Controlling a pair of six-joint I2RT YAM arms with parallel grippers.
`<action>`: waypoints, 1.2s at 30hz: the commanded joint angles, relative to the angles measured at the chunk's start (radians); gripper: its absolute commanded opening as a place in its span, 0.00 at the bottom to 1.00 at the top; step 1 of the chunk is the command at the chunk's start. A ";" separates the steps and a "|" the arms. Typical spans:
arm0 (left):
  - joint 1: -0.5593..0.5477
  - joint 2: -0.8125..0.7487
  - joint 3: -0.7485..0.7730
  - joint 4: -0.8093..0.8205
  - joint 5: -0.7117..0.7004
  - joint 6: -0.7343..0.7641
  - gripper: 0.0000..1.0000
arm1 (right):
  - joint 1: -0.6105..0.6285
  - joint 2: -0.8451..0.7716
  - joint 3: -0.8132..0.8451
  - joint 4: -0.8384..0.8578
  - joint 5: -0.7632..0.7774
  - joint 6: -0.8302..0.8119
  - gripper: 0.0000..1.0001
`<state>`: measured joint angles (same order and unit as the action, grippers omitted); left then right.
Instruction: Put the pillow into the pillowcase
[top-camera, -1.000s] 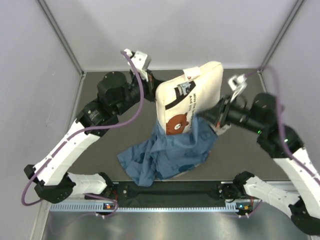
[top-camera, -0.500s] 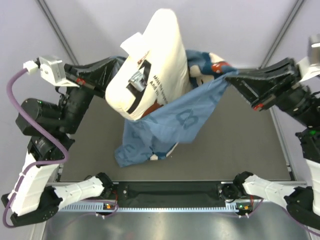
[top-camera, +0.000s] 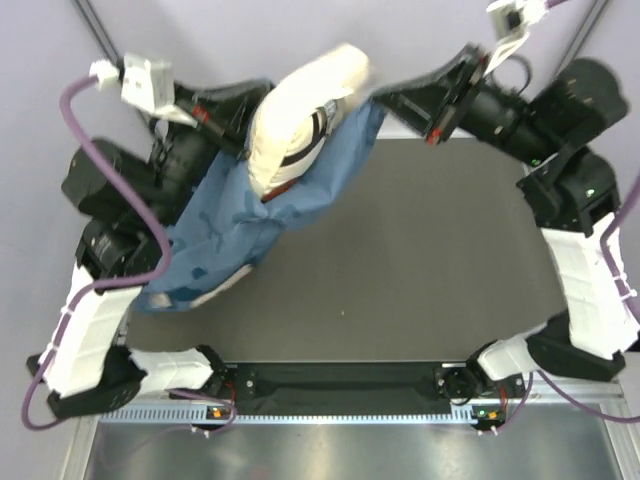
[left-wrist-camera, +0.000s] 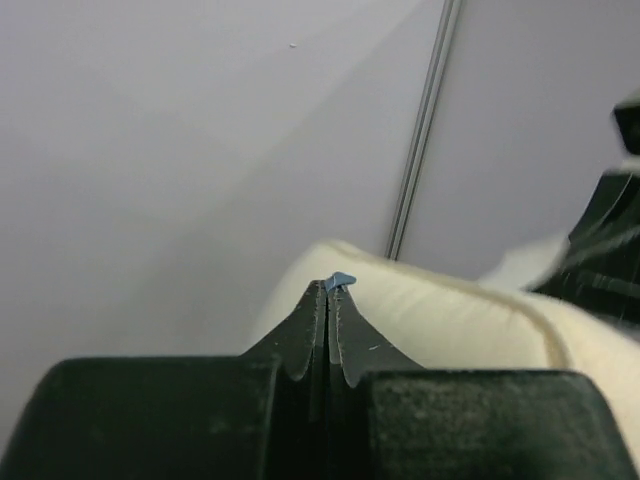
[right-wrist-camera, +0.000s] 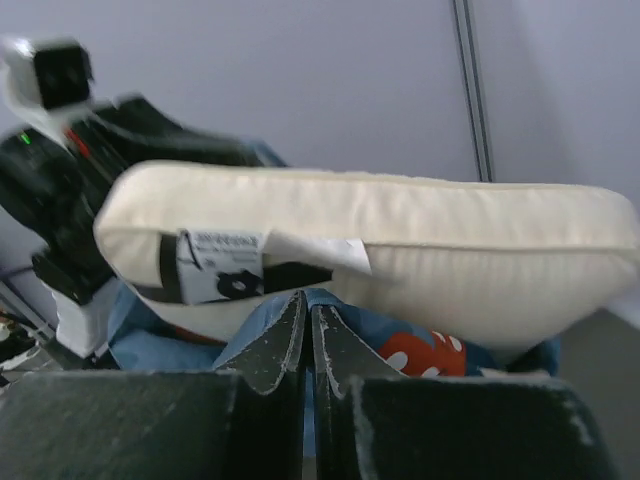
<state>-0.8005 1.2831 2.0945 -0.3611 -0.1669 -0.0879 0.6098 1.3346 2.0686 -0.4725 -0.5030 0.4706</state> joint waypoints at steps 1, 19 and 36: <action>0.000 -0.183 -0.288 0.265 -0.028 -0.029 0.00 | 0.005 0.055 0.445 0.058 0.023 -0.021 0.00; 0.000 -0.016 0.267 0.056 -0.098 0.079 0.00 | -0.004 -0.141 -0.101 0.296 0.093 0.011 0.00; 0.000 0.120 0.232 -0.005 0.069 -0.087 0.00 | -0.012 -0.232 0.116 0.183 0.340 -0.148 0.00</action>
<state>-0.8013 1.3243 2.1639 -0.3672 -0.1802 -0.1360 0.6037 1.1980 2.1914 -0.4301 -0.2726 0.3832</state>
